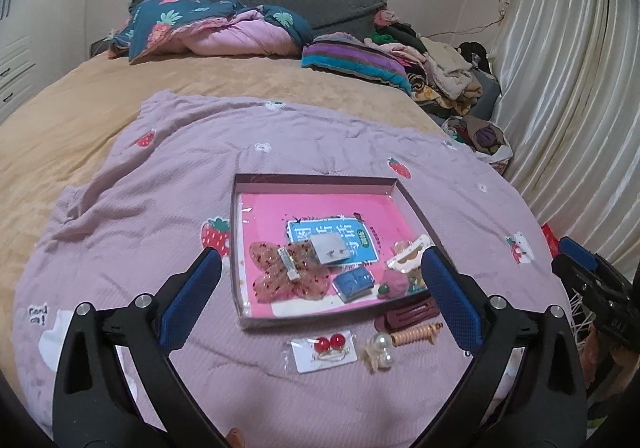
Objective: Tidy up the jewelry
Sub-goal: 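Withdraw both tools from the box toward the pearl clip and coil tie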
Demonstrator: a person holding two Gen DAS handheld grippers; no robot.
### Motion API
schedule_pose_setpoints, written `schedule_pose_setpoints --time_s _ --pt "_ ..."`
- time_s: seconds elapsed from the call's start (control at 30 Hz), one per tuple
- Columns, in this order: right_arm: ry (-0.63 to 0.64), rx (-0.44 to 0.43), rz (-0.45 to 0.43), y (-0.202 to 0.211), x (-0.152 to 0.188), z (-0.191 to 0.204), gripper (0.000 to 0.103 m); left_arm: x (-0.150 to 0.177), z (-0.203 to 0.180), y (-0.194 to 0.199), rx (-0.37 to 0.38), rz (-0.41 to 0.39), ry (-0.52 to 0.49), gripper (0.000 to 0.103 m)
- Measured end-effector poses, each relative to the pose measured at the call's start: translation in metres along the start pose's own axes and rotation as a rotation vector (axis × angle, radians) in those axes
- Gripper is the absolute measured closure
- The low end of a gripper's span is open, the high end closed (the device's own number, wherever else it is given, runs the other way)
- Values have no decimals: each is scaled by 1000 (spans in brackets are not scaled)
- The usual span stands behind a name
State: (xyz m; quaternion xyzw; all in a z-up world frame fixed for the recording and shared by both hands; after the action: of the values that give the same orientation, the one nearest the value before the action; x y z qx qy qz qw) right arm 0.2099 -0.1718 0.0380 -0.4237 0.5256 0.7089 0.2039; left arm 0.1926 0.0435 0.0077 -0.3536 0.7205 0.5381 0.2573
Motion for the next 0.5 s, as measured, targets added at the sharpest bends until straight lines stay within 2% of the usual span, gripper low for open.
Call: schedule_pose_setpoints --time_s 0.5 --pt "26 -3 8 19 22 8 24 35 -9 17 0 27 -22 10"
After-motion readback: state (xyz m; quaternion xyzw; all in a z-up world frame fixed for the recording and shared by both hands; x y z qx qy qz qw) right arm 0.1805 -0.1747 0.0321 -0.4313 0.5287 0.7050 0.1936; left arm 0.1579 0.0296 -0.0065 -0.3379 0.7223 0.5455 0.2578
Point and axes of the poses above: each gripper's, at about its wrist camera, not at the fingertips, and y roughly against the way its jaws point, z to its left, x to its underside, the point moved 9 cm from there along -y, roughly the way its jaws point, and after that the axes turned 6 degrees about x, right-handed, at the moved point
